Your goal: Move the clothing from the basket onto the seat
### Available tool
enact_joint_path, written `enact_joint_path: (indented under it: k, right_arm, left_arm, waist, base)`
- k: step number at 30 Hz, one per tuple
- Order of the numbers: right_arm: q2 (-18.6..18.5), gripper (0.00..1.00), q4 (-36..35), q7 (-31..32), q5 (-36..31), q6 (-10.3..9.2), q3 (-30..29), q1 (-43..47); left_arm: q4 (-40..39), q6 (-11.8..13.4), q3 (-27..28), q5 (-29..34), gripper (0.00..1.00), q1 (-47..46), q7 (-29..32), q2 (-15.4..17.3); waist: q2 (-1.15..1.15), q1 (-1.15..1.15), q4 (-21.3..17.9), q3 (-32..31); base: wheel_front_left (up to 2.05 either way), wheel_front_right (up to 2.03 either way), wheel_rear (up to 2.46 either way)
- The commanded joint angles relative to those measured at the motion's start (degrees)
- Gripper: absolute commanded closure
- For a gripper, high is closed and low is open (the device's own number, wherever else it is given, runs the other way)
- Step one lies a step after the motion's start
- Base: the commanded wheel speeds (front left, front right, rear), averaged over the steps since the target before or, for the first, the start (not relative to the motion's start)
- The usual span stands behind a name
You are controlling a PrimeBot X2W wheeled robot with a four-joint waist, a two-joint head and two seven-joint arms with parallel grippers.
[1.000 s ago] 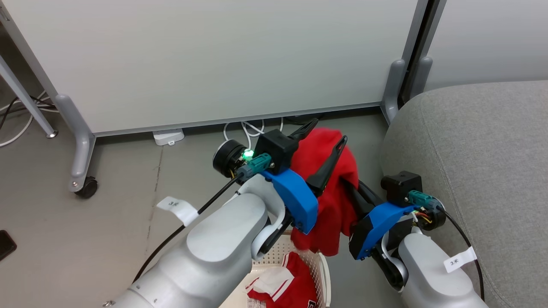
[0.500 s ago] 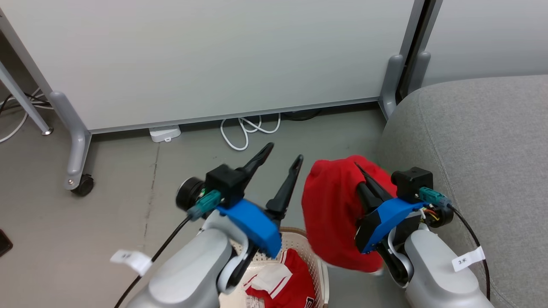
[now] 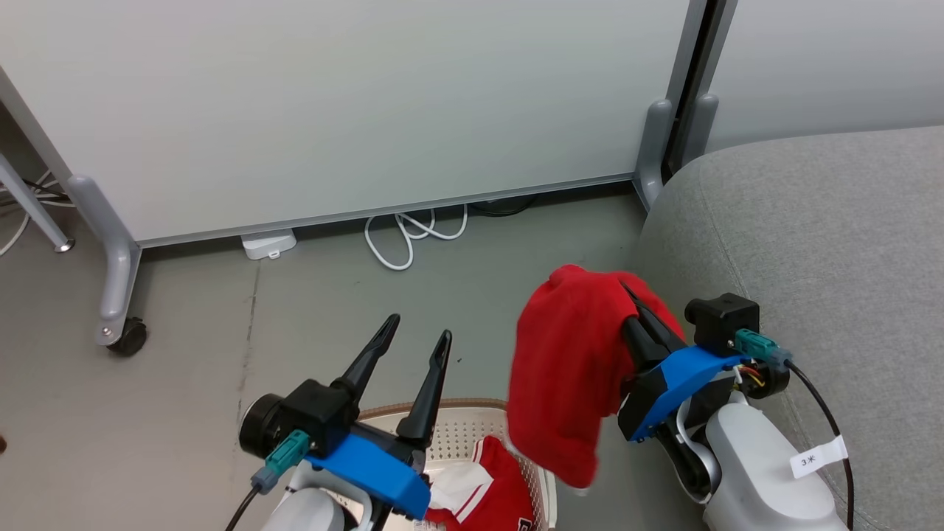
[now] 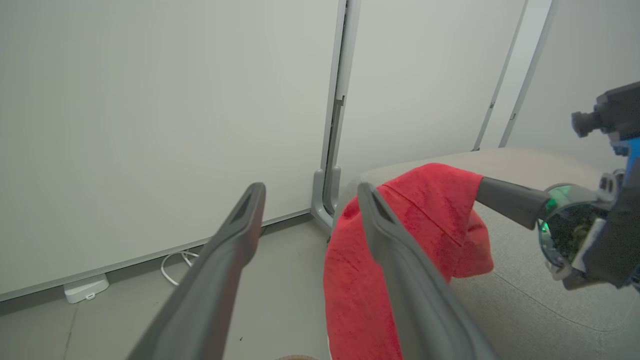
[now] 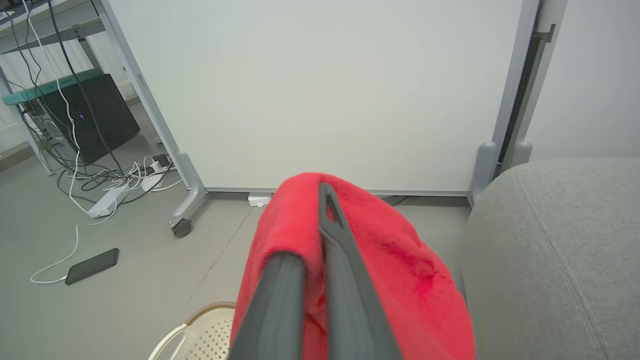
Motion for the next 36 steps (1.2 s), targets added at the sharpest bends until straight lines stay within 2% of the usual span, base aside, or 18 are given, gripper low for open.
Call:
enact_joint_path:
  k: [1, 9, 15, 22, 36]
  right_arm:
    - [-0.27, 1.0, -0.66, 0.11, -0.07, 0.03, -0.18, 0.79]
    - [-0.39, 1.0, -3.77, 1.41, -0.84, 0.03, -0.72, 2.66]
    - [-0.19, 1.0, -7.98, 1.97, -0.88, 0.03, -0.25, 4.21]
    - [-0.04, 1.0, -13.96, 3.19, -0.27, 0.03, 0.37, 6.54]
    - [0.09, 1.0, -21.68, 4.86, 1.73, 0.03, 0.0, 11.36]
  left_arm:
    - [-0.34, -0.43, 1.0, 0.83, 0.0, 1.06, -0.26, -0.16]
    - [0.13, -2.32, 5.71, 5.02, 0.0, 3.62, -0.27, -2.2]
    - [-0.57, -2.94, 8.74, 6.94, 0.0, 4.15, -0.27, -2.97]
    - [-1.44, -3.22, 11.34, 8.63, 0.0, 4.2, -0.22, -3.2]
    - [-1.75, -3.37, 10.63, 9.74, 0.0, 2.53, -0.22, -2.85]
  waist:
    - [0.0, 0.0, -0.18, -0.11]
    - [0.0, 0.0, -1.09, -0.23]
    - [0.0, 0.0, -3.9, 0.64]
    - [0.0, 0.0, -9.46, 1.94]
    - [0.0, 0.0, -21.87, 3.93]
  base:
    - [0.0, 0.0, 0.0]
    - [0.0, 0.0, 0.0]
    - [0.0, 0.0, 0.0]
    - [0.0, 0.0, 0.0]
    - [0.0, 0.0, 0.0]
